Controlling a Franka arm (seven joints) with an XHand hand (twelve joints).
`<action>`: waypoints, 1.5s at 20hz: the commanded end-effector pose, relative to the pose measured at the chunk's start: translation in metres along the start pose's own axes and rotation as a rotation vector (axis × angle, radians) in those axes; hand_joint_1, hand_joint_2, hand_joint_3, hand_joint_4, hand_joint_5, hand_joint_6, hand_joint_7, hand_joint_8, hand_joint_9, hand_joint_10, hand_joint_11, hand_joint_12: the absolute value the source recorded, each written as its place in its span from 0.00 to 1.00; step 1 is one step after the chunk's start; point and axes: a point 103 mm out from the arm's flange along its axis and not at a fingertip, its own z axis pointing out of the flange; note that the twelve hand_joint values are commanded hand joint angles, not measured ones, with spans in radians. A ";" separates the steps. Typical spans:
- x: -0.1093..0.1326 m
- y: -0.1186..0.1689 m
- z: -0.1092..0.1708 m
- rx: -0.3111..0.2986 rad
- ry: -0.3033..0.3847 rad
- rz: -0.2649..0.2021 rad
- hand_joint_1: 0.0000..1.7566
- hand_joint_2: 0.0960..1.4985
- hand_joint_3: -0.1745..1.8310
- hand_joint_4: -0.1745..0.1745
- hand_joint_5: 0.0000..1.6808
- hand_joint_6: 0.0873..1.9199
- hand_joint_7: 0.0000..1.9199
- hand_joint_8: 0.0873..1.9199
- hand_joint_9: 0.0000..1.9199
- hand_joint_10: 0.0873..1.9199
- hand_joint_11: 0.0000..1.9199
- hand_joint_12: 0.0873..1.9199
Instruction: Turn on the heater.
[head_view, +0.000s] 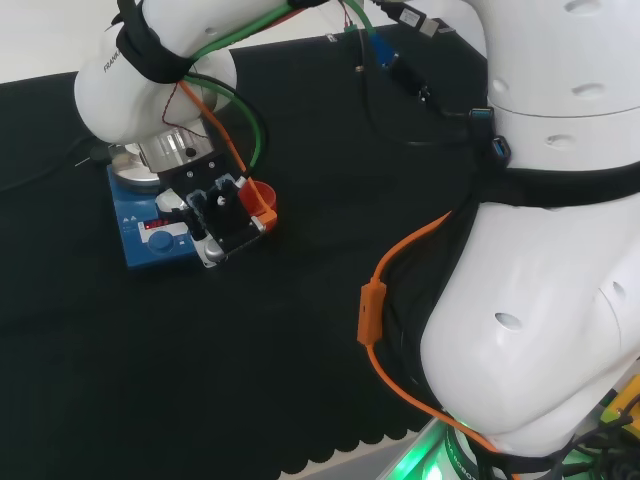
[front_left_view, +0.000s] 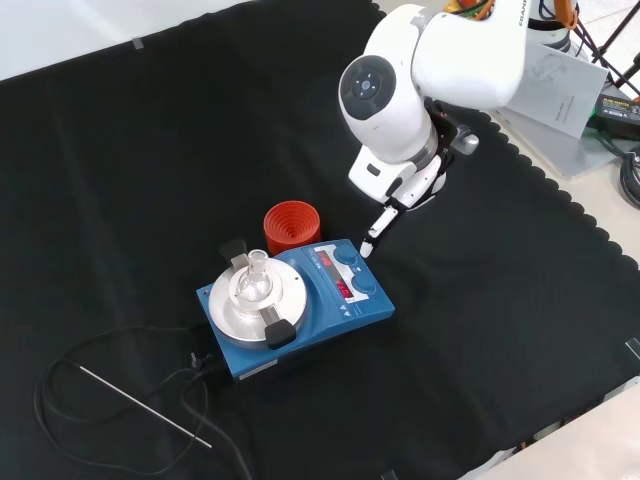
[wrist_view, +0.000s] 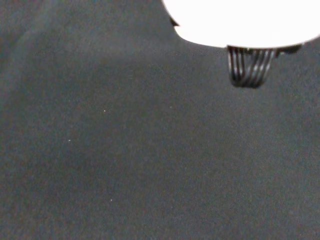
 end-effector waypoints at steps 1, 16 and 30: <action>0.000 0.009 0.002 0.008 -0.008 -0.001 0.93 0.29 0.73 0.38 0.01 0.22 0.94 0.74 0.95 0.73 0.82 0.77; 0.000 0.022 0.011 0.019 -0.030 -0.008 0.93 0.28 0.73 0.38 0.01 0.22 0.94 0.74 0.95 0.73 0.83 0.77; 0.003 0.018 0.016 0.016 -0.029 0.006 0.93 0.28 0.73 0.37 0.02 0.23 0.94 0.74 0.95 0.73 0.83 0.77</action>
